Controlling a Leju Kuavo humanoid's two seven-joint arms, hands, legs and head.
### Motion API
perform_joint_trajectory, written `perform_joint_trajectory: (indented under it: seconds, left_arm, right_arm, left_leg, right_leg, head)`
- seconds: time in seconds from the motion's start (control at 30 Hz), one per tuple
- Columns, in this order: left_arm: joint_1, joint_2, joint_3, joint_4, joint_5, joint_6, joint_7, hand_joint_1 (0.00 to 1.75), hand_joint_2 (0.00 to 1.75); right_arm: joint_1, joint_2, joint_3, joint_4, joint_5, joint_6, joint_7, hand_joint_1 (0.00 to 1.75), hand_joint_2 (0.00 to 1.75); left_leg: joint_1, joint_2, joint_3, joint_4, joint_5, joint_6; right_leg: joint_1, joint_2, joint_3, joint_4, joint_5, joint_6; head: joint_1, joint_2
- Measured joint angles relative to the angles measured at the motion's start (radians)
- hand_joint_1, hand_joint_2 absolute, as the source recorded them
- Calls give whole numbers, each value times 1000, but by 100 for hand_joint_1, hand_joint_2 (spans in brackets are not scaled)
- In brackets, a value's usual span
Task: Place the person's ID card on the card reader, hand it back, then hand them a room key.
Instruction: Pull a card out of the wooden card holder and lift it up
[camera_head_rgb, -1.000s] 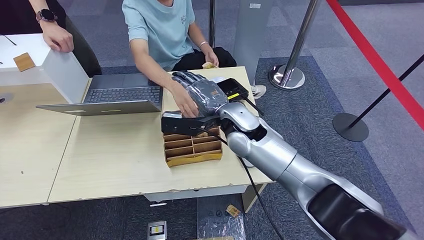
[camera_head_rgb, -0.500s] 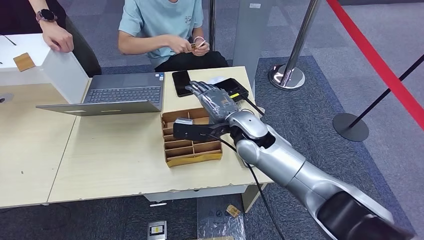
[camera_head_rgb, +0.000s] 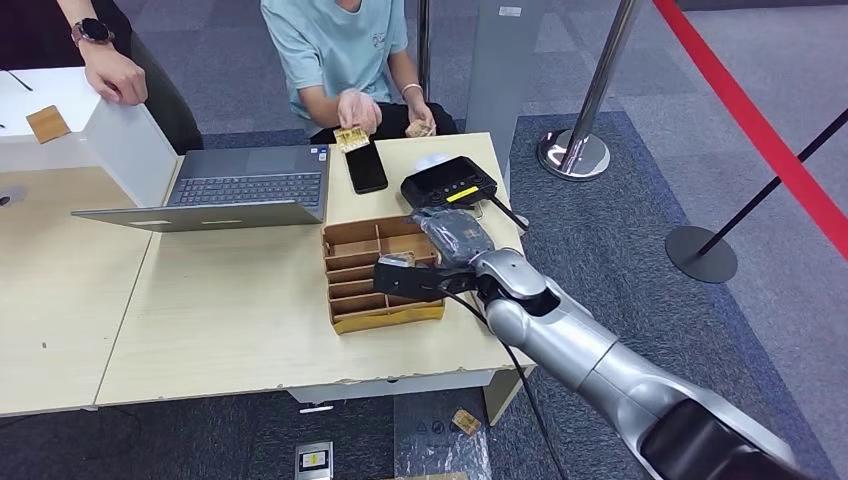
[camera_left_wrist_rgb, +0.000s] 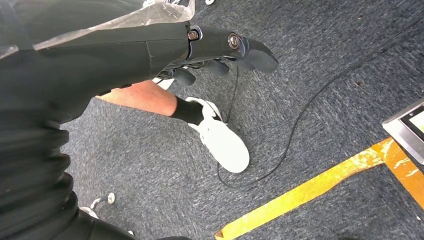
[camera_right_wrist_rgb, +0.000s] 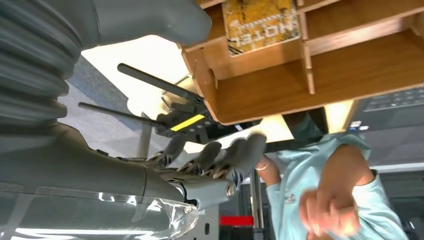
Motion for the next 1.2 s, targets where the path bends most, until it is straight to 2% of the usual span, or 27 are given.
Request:
perform_joint_trajectory:
  seconds: [0.13, 0.3, 0.4, 0.53, 0.73, 1.0, 1.13, 1.2]
  left_arm:
    - [0, 0, 0, 0, -3, 0, 2, 0, 175]
    - [0, 0, 0, 0, -6, 0, 1, 0, 175]
    - [0, 0, 0, 0, -7, 0, 1, 0, 175]
    - [-1, 0, 0, 0, -9, 0, 2, 0, 175]
    - [-1, 0, 0, 0, -14, -1, 7, 0, 175]
    - [-2, 0, 0, 0, -22, -3, 8, 0, 175]
    - [-2, -1, 0, 0, -23, -3, 8, 0, 175]
    - [-2, -1, 0, 0, -23, -3, 8, 0, 175]
  right_arm:
    - [2, 1, 0, 17, -5, -5, -5, 63, 175]
    - [2, 9, -1, 42, -7, -15, -16, 56, 175]
    - [2, 18, -1, 58, -11, -23, -25, 42, 175]
    - [2, 33, -1, 81, -21, -36, -36, 72, 175]
    - [1, 62, -1, 139, -40, -70, -58, 78, 175]
    - [-7, 103, -2, 214, -50, -83, -76, 78, 175]
    - [-17, 125, -2, 257, -59, -91, -92, 69, 175]
    - [-21, 134, -2, 275, -60, -92, -95, 71, 175]
  left_leg:
    - [0, 0, 0, 0, 0, 0]
    - [0, 0, 0, 0, 0, 0]
    - [0, 0, 0, 0, 0, 0]
    - [0, 0, 0, 0, 0, 0]
    - [0, 0, 0, 0, 0, 0]
    - [0, 0, 0, 0, 0, 0]
    - [0, 0, 0, 0, 0, 0]
    - [0, 0, 0, 0, 0, 0]
  right_leg:
    - [0, 0, 0, 0, 0, 0]
    - [0, 0, 0, 0, 0, 0]
    - [0, 0, 0, 0, 0, 0]
    - [0, 0, 0, 0, 0, 0]
    - [0, 0, 0, 0, 0, 0]
    - [0, 0, 0, 0, 0, 0]
    - [0, 0, 0, 0, 0, 0]
    - [0, 0, 0, 0, 0, 0]
  head:
    - [0, 0]
    - [0, 0]
    - [0, 0]
    - [0, 0]
    - [0, 0]
    - [0, 0]
    - [0, 0]
    - [0, 0]
